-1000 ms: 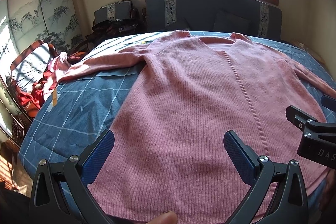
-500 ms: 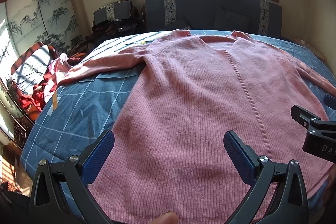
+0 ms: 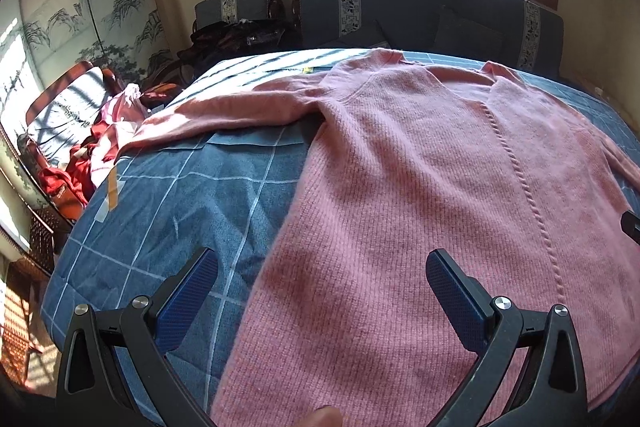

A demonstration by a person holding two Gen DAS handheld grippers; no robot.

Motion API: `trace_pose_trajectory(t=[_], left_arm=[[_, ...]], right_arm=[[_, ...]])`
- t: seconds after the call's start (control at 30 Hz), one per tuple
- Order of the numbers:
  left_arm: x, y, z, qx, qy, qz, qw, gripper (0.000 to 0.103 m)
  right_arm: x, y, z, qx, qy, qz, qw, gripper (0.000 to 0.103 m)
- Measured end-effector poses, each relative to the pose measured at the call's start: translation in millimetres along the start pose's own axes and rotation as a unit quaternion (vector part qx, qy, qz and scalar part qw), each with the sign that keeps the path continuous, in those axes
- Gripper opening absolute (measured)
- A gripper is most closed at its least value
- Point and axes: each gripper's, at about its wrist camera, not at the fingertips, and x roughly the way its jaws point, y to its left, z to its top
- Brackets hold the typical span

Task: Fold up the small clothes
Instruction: 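Move the right tool toward the cuff of the pink sweater sleeve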

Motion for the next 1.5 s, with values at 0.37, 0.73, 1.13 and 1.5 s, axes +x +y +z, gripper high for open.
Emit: trace_pose_trajectory(t=[0.37, 0.73, 1.13, 1.5], left_arm=[[86, 79, 3, 0.018, 0.064, 0.013, 0.9977, 0.103], [113, 138, 13, -0.033, 0.081, -0.038, 0.9954, 0.103], [128, 149, 28, -0.059, 0.063, -0.013, 0.9962, 0.103], [127, 148, 28, -0.071, 0.063, 0.001, 0.9955, 0.103]], right_arm=[[41, -71, -5, 0.021, 0.035, -0.020, 0.999, 0.102], [85, -243, -42, 0.088, 0.097, -0.109, 0.985, 0.102], [89, -331, -58, 0.116, 0.067, -0.124, 0.983, 0.102], [94, -344, -64, 0.162, 0.068, -0.088, 0.981, 0.102]])
